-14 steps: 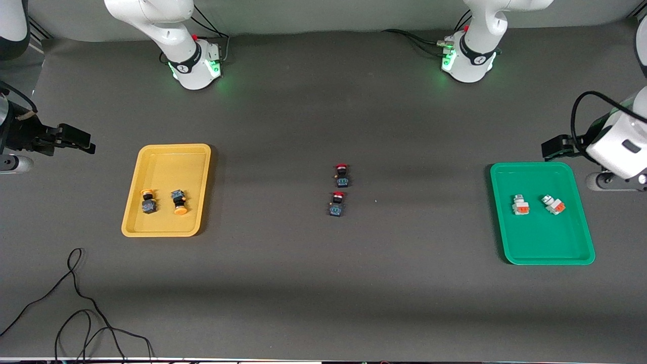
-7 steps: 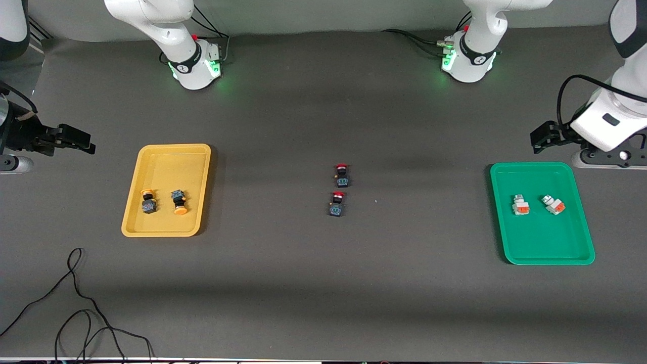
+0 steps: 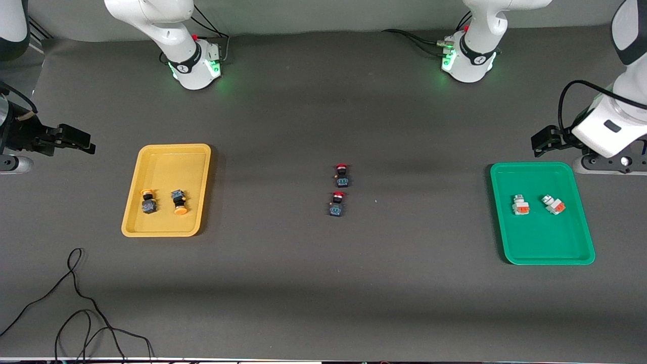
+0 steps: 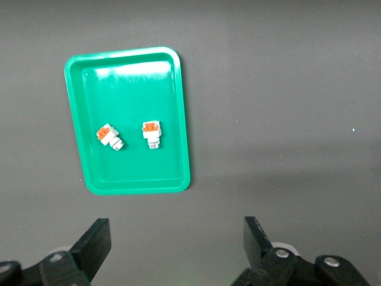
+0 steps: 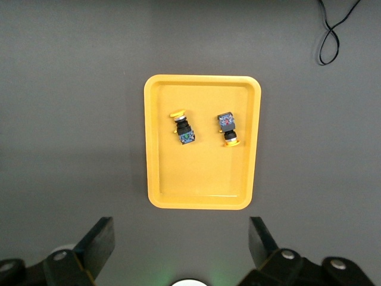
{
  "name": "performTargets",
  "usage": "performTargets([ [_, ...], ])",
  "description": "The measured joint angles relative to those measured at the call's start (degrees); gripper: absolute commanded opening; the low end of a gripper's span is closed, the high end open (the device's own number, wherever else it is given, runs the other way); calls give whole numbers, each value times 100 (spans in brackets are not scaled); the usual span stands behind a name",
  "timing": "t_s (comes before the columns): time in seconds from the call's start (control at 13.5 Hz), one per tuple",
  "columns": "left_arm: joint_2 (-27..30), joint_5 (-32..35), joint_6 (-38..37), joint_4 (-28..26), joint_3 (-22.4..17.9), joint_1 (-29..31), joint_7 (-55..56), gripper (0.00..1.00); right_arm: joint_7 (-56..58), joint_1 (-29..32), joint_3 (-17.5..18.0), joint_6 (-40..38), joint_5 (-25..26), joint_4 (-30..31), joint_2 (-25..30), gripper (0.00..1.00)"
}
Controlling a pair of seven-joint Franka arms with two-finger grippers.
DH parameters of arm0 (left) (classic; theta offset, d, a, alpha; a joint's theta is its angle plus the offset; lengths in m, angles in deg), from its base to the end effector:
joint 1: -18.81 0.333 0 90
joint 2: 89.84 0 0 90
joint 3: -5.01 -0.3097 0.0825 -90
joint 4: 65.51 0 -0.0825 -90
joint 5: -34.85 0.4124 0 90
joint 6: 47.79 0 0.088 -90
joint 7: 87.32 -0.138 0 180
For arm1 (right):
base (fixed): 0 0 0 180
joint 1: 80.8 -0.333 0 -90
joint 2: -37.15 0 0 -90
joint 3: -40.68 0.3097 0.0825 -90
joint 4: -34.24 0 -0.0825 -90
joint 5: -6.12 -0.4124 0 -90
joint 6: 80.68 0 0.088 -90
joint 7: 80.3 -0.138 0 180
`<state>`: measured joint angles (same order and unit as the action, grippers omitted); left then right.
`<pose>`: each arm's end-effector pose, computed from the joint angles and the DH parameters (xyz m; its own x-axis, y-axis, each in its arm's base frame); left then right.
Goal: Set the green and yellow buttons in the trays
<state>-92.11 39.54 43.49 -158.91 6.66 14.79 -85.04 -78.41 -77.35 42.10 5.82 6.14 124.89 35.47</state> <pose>0.5887 -0.0470 0.5367 0.9954 -0.0609 -0.0733 -0.0669 -0.9943 -0.0832 0.5801 -0.0208 0.5596 0.9948 -0.0022 -0.1015 -0.0026 -1.0000 -0.0037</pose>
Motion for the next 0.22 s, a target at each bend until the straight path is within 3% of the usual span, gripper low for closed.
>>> performTargets([
  [0.22, -95, 0, -80, 108, 1, 0, 0, 99, 0, 0, 0, 0, 0, 0, 0, 100],
])
